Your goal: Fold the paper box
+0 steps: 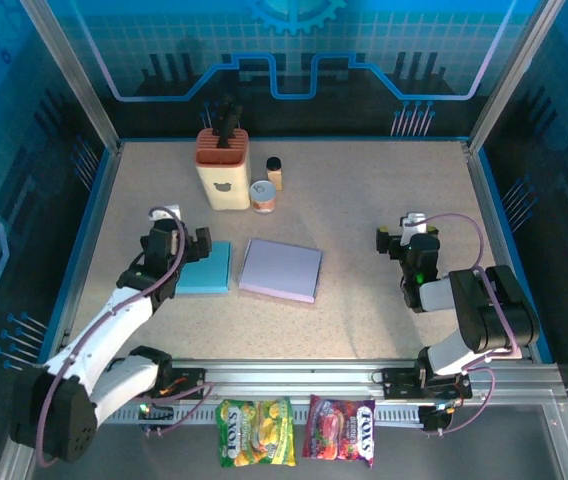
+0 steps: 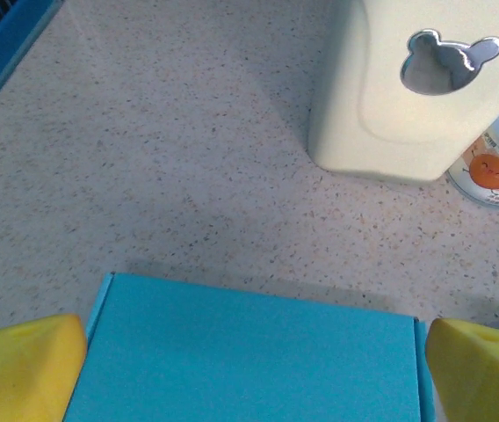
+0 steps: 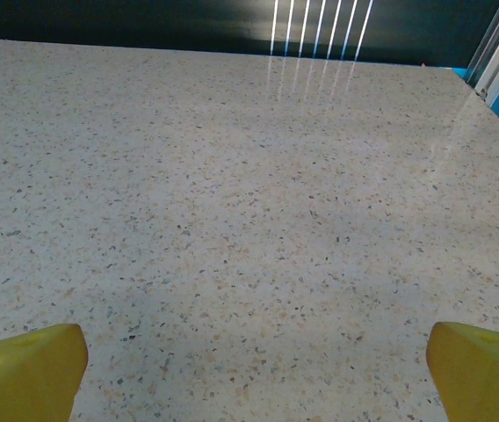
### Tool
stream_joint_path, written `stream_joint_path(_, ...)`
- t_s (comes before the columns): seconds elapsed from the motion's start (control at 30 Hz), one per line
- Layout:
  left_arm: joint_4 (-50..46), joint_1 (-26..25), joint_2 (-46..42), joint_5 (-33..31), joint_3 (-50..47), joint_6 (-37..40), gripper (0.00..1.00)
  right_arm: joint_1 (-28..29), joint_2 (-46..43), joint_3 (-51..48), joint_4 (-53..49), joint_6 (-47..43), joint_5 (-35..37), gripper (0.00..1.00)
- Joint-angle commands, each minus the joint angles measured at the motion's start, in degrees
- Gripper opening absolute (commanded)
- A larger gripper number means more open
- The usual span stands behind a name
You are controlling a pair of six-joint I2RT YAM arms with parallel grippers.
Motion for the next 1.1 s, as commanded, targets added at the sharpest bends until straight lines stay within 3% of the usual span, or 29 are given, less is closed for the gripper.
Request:
stream_joint_path(0.0,16.92,4.47,3.76,7.15,-5.65,3.93,0.99,0.73,0.13,0.55,4.22,-0.83,0.80,1.00)
stream_joint_path(0.17,36.56,7.14,12.25,11.16,-11.40,3.90,0.99,0.74,0.21,-0.86,6.94,-0.80,0.70,1.00)
stream_joint_path(0.37,48.56,7.59,18.96,14.27,-12.52,9.67,0.99,0.70,0.30,-1.34,8.00,-0.83,0.65,1.00)
stream_joint_path(0.47,63.86,9.26,23.58,14.52,-17.09,11.60,0.99,0.69,0.24,-1.26,7.67,-0.84,0.65,1.00)
stream_joint_path(0.57,86.35,10.74,35.69,16.66,-22.33,10.92,0.99,0.69,0.29,-1.26,7.75,-0.83,0.73,1.00)
stream_joint_path(0.63,78.19,10.74,31.86,20.58,-21.40,11.75,0.99,0.72,0.29,-1.64,8.39,-0.72,0.93,1.00)
stream_joint_path(0.7,78.81,10.74,32.86,23.59,-20.46,13.00,0.99,0.71,0.46,-2.68,10.76,-0.71,0.85,1.00)
stream_joint_path(0.8,73.66,11.58,32.36,18.87,-18.24,10.77,0.99,0.87,1.06,-4.40,14.74,-1.13,0.30,1.00)
stream_joint_path(0.9,61.05,14.33,31.49,19.71,-12.30,6.77,0.99,0.89,1.14,-4.69,15.45,-1.25,0.12,1.00)
stream_joint_path(1.07,62.93,14.25,31.83,20.57,-12.76,7.20,0.99,0.87,0.23,0.40,4.65,-0.78,1.30,1.00)
